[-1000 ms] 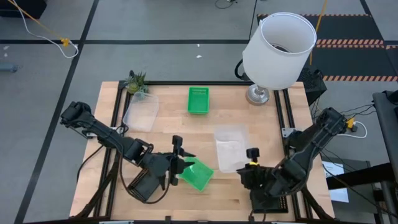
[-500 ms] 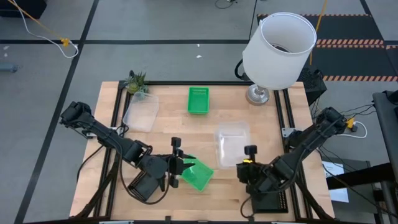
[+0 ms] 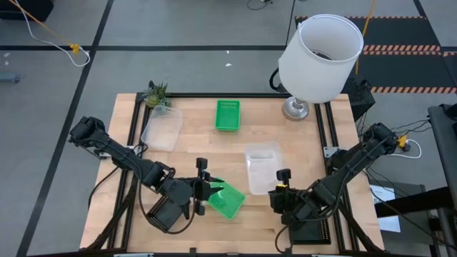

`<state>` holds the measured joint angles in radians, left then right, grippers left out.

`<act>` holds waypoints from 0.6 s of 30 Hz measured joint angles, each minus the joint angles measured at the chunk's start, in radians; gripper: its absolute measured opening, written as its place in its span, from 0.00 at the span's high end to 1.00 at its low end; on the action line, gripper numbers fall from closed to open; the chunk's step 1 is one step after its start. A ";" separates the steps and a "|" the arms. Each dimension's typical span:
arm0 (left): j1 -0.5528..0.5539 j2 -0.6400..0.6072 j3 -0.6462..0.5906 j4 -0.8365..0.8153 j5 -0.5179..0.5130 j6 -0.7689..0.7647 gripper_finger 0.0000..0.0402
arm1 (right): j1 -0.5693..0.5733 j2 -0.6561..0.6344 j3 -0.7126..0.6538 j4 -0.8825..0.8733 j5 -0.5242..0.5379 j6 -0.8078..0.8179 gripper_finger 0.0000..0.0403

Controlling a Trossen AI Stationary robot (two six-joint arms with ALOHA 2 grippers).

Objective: Stack baskets by color
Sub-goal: Stack the middle transparent bin on top of the right transparent bin

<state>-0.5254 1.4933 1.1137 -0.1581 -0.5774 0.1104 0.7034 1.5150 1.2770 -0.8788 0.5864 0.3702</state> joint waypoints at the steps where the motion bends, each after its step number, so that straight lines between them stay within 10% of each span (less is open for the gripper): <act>1: 0.000 0.000 0.000 0.000 0.000 0.000 0.74 | 0.003 0.000 0.000 0.000 0.000 0.000 0.99; 18: 0.001 0.001 -0.001 0.033 0.000 0.017 0.74 | -0.004 -0.099 -0.125 0.120 -0.006 -0.027 0.99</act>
<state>-0.5240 1.4940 1.1130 -0.1246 -0.5777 0.1274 0.6998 1.4158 1.1522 -0.7586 0.5802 0.3431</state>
